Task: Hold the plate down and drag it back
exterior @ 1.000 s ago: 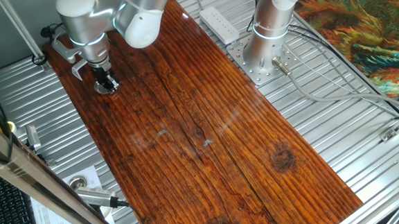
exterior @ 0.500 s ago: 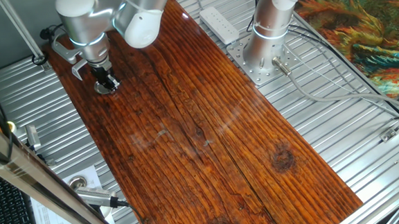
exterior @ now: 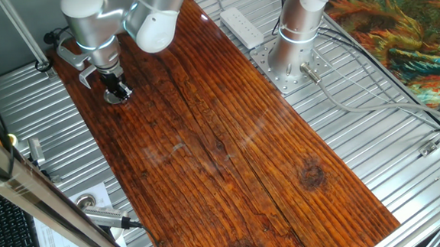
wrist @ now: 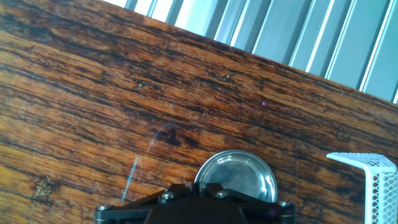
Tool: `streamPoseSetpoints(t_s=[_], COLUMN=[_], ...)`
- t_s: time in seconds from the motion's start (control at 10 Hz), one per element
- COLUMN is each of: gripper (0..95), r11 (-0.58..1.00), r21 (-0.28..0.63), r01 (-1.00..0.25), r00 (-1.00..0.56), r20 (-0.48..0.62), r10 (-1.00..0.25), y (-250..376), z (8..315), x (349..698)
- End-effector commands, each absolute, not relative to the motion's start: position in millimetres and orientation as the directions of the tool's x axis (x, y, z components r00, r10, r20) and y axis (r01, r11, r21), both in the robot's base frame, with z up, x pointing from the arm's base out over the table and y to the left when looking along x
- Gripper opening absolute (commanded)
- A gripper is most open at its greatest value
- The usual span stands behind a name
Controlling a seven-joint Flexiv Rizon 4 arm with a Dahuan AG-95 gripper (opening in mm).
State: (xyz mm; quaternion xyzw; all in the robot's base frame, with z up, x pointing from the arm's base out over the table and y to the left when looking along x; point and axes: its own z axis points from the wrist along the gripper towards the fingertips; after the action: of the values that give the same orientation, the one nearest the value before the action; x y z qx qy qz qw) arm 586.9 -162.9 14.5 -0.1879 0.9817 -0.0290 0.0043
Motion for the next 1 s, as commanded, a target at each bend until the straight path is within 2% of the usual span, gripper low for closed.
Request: streamPoseSetpoints(t_s=[0.1,1.0], gripper=[0.0,0.0], r11=[0.928,0.931], r21=[-0.049,-0.057], r01=[-0.370,-0.361], r00=[-0.929,-0.932], r20=[-0.003,0.004], r10=[-0.370,-0.361], y=[-162.5,-146.4], z=[14.5,11.9], x=[587.4,583.7])
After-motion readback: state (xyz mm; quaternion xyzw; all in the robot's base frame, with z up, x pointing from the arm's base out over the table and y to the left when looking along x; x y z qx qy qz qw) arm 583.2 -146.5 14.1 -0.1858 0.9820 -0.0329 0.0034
